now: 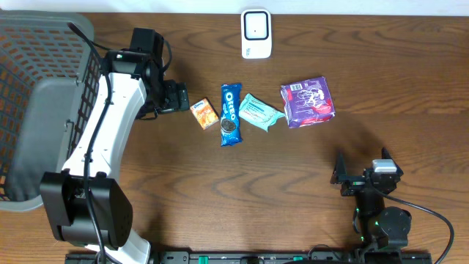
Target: Scan the item barcode
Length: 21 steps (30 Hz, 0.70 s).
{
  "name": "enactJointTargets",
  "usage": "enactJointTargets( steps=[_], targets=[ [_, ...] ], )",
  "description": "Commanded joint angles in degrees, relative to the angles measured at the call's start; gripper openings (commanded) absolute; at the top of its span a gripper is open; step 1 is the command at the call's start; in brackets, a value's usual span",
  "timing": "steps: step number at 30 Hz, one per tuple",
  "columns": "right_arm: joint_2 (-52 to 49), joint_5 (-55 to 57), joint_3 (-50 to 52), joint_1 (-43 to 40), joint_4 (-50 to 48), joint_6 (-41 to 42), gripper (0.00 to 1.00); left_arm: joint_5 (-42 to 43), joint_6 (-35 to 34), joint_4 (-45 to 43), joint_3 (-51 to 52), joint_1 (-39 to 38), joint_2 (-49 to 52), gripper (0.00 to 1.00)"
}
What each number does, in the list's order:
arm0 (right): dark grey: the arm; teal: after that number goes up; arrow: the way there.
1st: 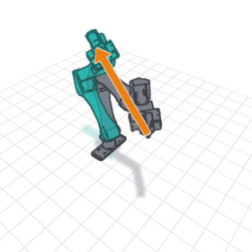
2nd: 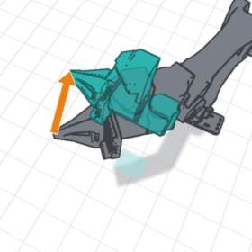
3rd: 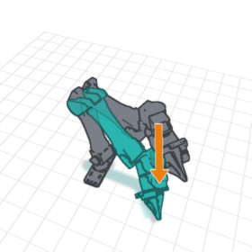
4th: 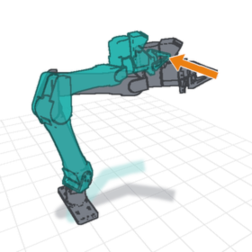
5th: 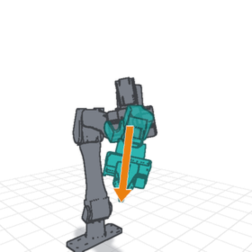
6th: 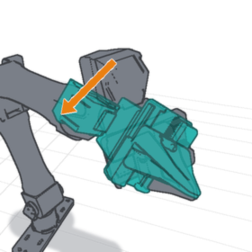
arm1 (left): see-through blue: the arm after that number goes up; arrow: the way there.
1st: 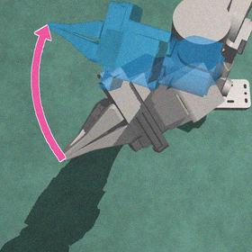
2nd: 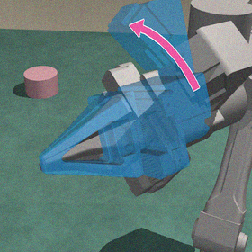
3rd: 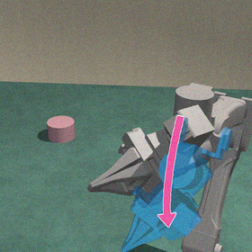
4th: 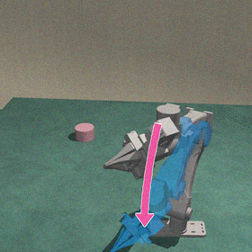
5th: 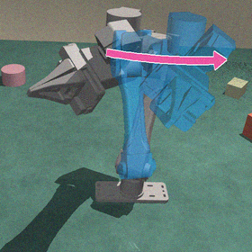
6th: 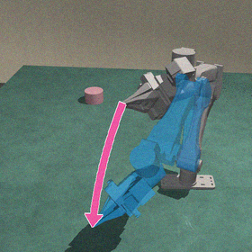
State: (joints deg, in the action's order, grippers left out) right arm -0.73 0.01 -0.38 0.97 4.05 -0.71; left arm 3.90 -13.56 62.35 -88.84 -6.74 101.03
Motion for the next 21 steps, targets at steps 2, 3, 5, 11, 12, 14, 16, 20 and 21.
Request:
enactJointTargets(
  steps=[2,3,5,11,12,14,16,20,21],
  targets=[
    [0.1,0.5,0.1,0.2,0.2,-0.7,0.99,-0.5,-0.7,0.0,-0.3,0.4,-0.7,0.98],
    [0.1,0.5,0.1,0.2,0.2,-0.7,0.99,-0.5,-0.7,0.1,-0.3,0.4,-0.7,0.98],
    [0.1,0.5,0.1,0.2,0.2,-0.7,0.99,-0.3,-0.7,0.2,-0.3,0.4,-0.7,0.98],
    [0.1,0.5,0.1,0.2,0.2,-0.7,0.99,7.6,-0.7,1.9,-0.3,0.4,-0.7,0.98],
    [0.1,0.5,0.1,0.2,0.2,-0.7,0.99,9.3,-0.7,2.6,-0.3,0.4,-0.7,0.98],
    [0.1,0.5,0.1,0.2,0.2,-0.7,0.99,11.2,-0.7,3.7,-0.3,0.4,-0.7,0.98],
    [0.1,0.5,0.1,0.2,0.2,-0.7,0.99,11.1,-0.7,4.3,-0.3,0.4,-0.7,0.98],
    [0.1,0.5,0.1,0.2,0.2,-0.7,0.99,11.1,-2.2,3.3,-0.3,0.4,-0.7,0.98],
    [0.1,0.5,0.1,0.2,0.2,-0.7,0.99,11.1,-3.5,2.9,-0.3,0.4,-0.7,0.98]
  ],
)
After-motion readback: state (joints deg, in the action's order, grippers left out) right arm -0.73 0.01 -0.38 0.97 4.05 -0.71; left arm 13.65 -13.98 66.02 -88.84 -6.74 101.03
